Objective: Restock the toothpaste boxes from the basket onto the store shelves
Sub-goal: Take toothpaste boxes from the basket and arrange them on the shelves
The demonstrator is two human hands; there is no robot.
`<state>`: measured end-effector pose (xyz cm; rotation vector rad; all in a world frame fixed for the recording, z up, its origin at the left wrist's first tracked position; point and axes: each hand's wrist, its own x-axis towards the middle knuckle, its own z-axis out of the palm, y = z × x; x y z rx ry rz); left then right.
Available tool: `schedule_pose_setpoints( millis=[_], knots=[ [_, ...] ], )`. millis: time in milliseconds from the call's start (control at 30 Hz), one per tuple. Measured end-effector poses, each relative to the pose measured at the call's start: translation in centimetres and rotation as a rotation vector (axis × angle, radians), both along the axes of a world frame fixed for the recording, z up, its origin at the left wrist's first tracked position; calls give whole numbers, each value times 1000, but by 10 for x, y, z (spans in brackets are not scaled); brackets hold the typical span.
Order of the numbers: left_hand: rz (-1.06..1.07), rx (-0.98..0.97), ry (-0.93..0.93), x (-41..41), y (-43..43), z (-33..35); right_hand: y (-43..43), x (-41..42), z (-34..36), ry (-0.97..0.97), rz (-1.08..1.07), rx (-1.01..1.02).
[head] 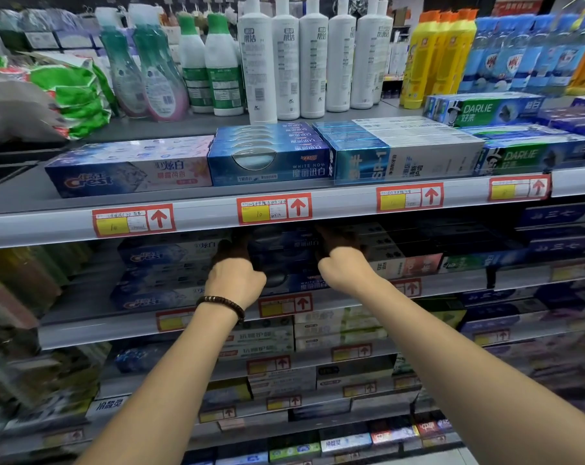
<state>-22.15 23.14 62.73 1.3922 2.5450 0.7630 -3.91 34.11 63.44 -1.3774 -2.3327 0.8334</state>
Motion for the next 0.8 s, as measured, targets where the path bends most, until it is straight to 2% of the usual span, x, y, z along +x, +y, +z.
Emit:
schedule_pose_setpoints(
  millis=[133,400,567,800],
  knots=[
    [35,-224,121,10,-6,6,-4,-1,-2,-80,-7,41],
    [6,-259,155,11,-5,-4,-15,1,-4,-150,16,116],
    [-8,-230,146,9,-7,-6,-18,2,-3,-164,15,117],
    [-19,-37,207,23,-14,-5,-25,8,-13,-121,-84,226]
  ],
)
